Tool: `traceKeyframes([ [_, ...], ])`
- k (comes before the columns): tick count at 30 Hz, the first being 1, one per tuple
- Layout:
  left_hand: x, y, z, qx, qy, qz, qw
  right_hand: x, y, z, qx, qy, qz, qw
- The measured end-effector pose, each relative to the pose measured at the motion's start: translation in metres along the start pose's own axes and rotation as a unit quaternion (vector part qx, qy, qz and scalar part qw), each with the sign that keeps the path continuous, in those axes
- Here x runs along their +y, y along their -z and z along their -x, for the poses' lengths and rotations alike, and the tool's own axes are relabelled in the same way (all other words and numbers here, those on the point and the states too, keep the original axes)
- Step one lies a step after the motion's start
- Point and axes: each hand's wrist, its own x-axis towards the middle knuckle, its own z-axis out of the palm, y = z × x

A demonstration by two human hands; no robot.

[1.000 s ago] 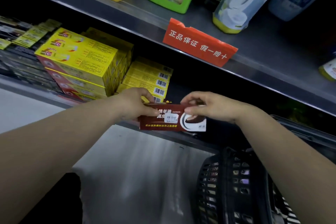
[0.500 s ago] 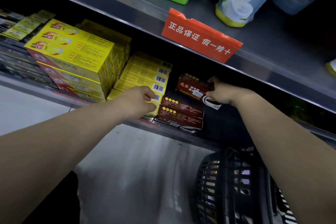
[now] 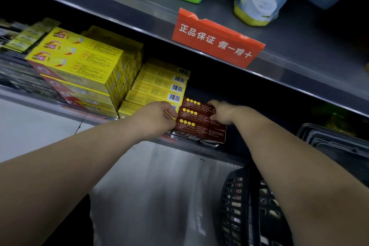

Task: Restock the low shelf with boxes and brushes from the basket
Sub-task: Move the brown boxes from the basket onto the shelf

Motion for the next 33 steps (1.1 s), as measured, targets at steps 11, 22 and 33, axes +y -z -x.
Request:
traceKeyframes([
  [11, 0.078, -0.061, 0.059, -0.062, -0.212, -0.092, 0.971, 0.047, 0.050, 0.199, 0.109, 0.199, -0.279, 0.933],
  [22, 0.124, -0.147, 0.110, -0.118, -0.444, -0.296, 0.838, 0.188, -0.079, 0.239, 0.041, 0.000, -0.309, 0.950],
  [33, 0.129, -0.167, 0.061, -0.141, -0.466, -0.378, 0.787, 0.172, -0.184, 0.103, -0.027, -0.133, -0.326, 0.936],
])
